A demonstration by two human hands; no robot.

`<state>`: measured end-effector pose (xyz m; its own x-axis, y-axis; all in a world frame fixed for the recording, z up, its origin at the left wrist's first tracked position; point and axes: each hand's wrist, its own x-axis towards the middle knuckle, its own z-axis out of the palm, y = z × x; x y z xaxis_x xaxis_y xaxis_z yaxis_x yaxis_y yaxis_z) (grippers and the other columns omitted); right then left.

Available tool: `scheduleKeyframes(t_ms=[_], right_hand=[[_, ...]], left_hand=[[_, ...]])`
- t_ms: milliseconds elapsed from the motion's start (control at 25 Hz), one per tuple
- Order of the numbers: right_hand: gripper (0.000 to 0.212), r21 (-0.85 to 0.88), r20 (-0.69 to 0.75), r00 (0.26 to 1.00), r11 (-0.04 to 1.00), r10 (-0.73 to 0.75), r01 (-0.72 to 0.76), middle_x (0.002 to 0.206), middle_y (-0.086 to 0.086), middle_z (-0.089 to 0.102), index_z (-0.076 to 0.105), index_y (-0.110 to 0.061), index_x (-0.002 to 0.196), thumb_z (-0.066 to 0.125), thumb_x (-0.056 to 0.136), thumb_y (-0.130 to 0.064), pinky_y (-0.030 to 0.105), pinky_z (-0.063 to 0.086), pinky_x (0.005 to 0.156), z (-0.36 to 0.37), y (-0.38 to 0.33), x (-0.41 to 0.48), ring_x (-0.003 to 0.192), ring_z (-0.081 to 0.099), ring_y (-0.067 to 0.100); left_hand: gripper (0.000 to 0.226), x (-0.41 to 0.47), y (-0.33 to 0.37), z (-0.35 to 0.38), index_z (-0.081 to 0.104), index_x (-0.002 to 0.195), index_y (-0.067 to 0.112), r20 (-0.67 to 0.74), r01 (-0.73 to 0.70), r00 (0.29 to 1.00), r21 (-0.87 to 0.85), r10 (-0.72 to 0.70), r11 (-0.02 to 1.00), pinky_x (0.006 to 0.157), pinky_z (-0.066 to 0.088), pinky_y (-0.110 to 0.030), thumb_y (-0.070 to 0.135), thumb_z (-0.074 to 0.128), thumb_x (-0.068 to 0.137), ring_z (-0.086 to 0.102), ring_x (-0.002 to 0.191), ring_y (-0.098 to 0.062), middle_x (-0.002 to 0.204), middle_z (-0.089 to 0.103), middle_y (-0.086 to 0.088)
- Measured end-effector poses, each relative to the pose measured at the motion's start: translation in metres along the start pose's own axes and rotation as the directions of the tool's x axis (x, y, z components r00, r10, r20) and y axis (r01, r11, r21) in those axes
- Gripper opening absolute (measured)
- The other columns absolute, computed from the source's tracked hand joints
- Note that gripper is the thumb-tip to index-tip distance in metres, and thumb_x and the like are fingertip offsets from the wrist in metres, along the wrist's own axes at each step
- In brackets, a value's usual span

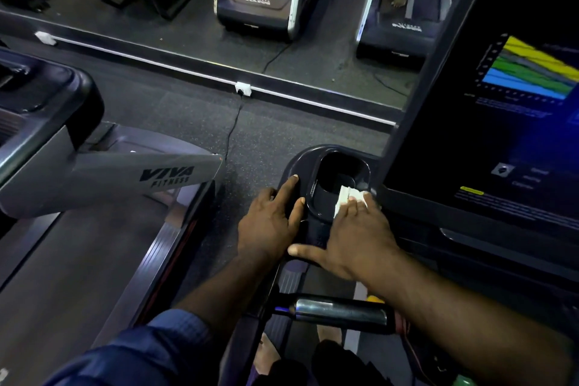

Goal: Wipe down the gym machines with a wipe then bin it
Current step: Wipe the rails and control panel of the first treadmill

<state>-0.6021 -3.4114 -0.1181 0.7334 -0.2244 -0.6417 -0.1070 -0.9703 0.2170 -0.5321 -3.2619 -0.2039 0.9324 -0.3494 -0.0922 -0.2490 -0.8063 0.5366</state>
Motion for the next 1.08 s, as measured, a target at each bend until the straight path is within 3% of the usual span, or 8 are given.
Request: scheduleKeyframes(t_ms=[360,440,520,600,640,760,920,1080], right_hand=[[0.122,0.387,-0.12,0.985,0.919,0.123,-0.068,0.127,0.012,0.071,0.077,-0.015,0.113,-0.004,0.076,-0.099,0.053,0.026,0.12,-0.04,-0.006,0.063,0.127,0.06,0.031],[0.118,0.785,-0.027,0.973,0.607,0.231,-0.122,0.141,0.012,0.063,0.07,-0.019,0.129,0.015,0.071,-0.105,0.053,0.033,0.118,-0.04,-0.007,0.074,0.135,0.053,0.034],[0.103,0.997,0.082,0.985,-0.015,0.151,-0.08,0.153,0.007,0.052,0.055,-0.022,0.146,0.047,0.075,-0.096,0.044,0.032,0.118,-0.05,-0.01,0.069,0.143,0.044,0.025],[0.099,0.832,0.104,0.994,-0.55,0.027,-0.072,0.149,0.007,0.052,0.046,-0.016,0.148,0.069,0.077,-0.081,0.039,0.033,0.114,-0.066,-0.015,0.068,0.139,0.044,0.02],[0.112,0.767,0.113,0.993,-0.639,0.029,-0.069,0.155,0.008,0.046,0.039,-0.013,0.153,0.076,0.07,-0.079,0.043,0.033,0.117,-0.067,-0.018,0.072,0.142,0.042,0.023],[0.126,0.956,0.093,0.989,-0.288,0.114,-0.057,0.165,0.01,0.034,0.029,-0.011,0.161,0.07,0.069,-0.086,0.044,0.033,0.117,-0.061,-0.027,0.07,0.15,0.035,0.03],[0.12,0.681,-0.027,0.99,0.727,0.137,-0.082,0.152,0.014,0.053,0.053,-0.01,0.147,0.013,0.078,-0.099,0.055,0.013,0.126,-0.04,-0.02,0.062,0.145,0.044,0.032],[0.115,0.159,-0.053,0.994,0.984,0.093,-0.084,0.143,0.015,0.059,0.063,-0.014,0.137,0.0,0.082,-0.094,0.056,0.031,0.113,-0.045,-0.007,0.049,0.133,0.053,0.034]], left_hand=[[0.058,0.003,-0.005,0.002,0.022,0.156,0.054,0.004,0.006,1.0,-0.013,-0.006,1.0,0.084,0.053,-0.045,0.067,0.036,0.103,0.057,0.118,-0.023,0.131,0.052,0.001],[0.059,0.004,-0.006,0.004,0.019,0.158,0.054,0.004,-0.007,1.0,-0.014,0.007,1.0,0.082,0.053,-0.044,0.068,0.034,0.103,0.057,0.117,-0.022,0.131,0.052,0.001],[0.06,0.005,-0.005,0.005,0.018,0.159,0.053,0.001,-0.009,1.0,-0.012,0.009,1.0,0.08,0.051,-0.042,0.069,0.033,0.103,0.056,0.116,-0.02,0.129,0.052,0.001],[0.06,0.005,-0.006,0.005,0.017,0.159,0.054,0.007,-0.009,1.0,-0.015,0.009,1.0,0.081,0.053,-0.042,0.069,0.034,0.103,0.057,0.115,-0.02,0.129,0.052,0.001],[0.059,0.004,-0.006,0.004,0.017,0.158,0.054,0.014,-0.007,1.0,-0.018,0.007,1.0,0.082,0.055,-0.044,0.068,0.034,0.103,0.057,0.115,-0.02,0.129,0.052,0.001],[0.059,0.004,-0.007,0.004,0.017,0.159,0.053,0.017,0.004,1.0,-0.006,-0.004,1.0,0.08,0.056,-0.044,0.069,0.032,0.103,0.058,0.112,-0.019,0.128,0.052,0.001],[0.058,0.002,-0.005,0.003,0.022,0.157,0.05,0.01,-0.011,1.0,-0.013,0.011,1.0,0.076,0.053,-0.041,0.065,0.037,0.103,0.06,0.108,-0.022,0.118,0.054,0.0],[0.062,0.002,-0.005,-0.002,0.016,0.158,0.056,0.049,0.025,0.999,-0.039,-0.023,0.999,0.08,0.056,-0.046,0.065,0.038,0.101,0.06,0.111,-0.023,0.125,0.055,-0.002]])
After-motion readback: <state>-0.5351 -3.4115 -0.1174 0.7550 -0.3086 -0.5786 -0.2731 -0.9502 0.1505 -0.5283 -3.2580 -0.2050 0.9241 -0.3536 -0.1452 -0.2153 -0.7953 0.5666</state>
